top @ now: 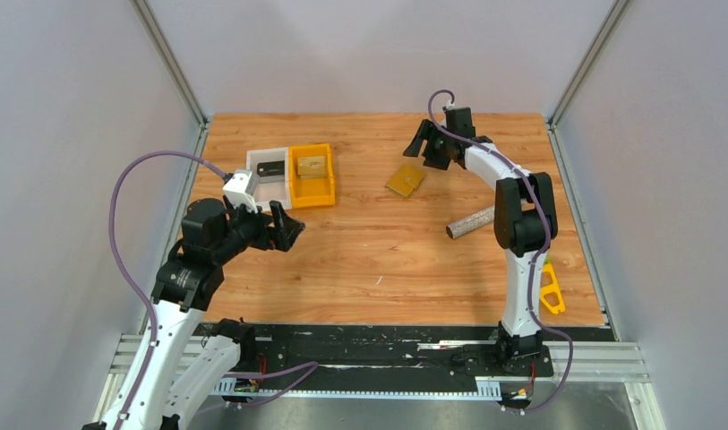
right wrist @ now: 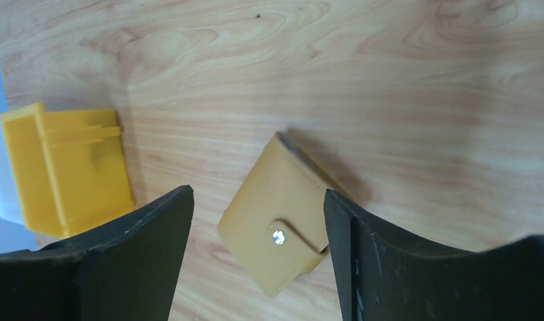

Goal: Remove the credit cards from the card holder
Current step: Move the card holder to the center of the board.

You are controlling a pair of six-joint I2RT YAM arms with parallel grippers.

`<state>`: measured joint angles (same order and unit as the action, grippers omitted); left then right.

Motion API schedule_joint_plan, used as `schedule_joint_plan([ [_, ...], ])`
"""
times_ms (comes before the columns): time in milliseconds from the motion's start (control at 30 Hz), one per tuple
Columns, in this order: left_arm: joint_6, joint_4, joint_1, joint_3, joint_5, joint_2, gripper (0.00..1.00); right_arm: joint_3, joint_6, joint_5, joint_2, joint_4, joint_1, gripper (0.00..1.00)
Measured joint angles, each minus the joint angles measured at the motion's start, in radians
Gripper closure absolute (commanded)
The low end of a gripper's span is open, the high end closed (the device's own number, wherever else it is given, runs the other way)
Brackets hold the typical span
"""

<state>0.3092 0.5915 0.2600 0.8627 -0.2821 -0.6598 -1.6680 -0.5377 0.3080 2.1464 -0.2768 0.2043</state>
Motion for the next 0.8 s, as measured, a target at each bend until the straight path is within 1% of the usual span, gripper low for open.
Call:
schedule_joint_plan([
  [100,0.000,-0.003,0.000,0.000,-0.001,0.005,0.00,-0.080,0.023,0.010,0.080,-0.021,-0.013,0.27],
  [267,0.000,-0.005,0.000,0.000,-0.001,0.005,0.00,-0.204,0.061,0.067,0.190,-0.044,-0.023,0.32],
  [333,0.000,-0.005,0.000,0.000,-0.001,0.005,0.00,-0.230,0.077,0.092,0.212,-0.050,-0.025,0.33],
  [533,0.000,-0.005,0.000,0.000,-0.001,0.005,0.00,-0.249,0.114,0.148,0.231,-0.080,-0.021,0.35],
  [700,0.000,-0.005,0.000,0.000,-0.001,0.005,0.00,-0.269,0.144,0.165,0.258,-0.090,-0.010,0.41],
  [800,0.000,-0.005,0.000,0.000,-0.001,0.005,0.00,-0.281,0.168,0.166,0.272,-0.101,-0.003,0.49],
])
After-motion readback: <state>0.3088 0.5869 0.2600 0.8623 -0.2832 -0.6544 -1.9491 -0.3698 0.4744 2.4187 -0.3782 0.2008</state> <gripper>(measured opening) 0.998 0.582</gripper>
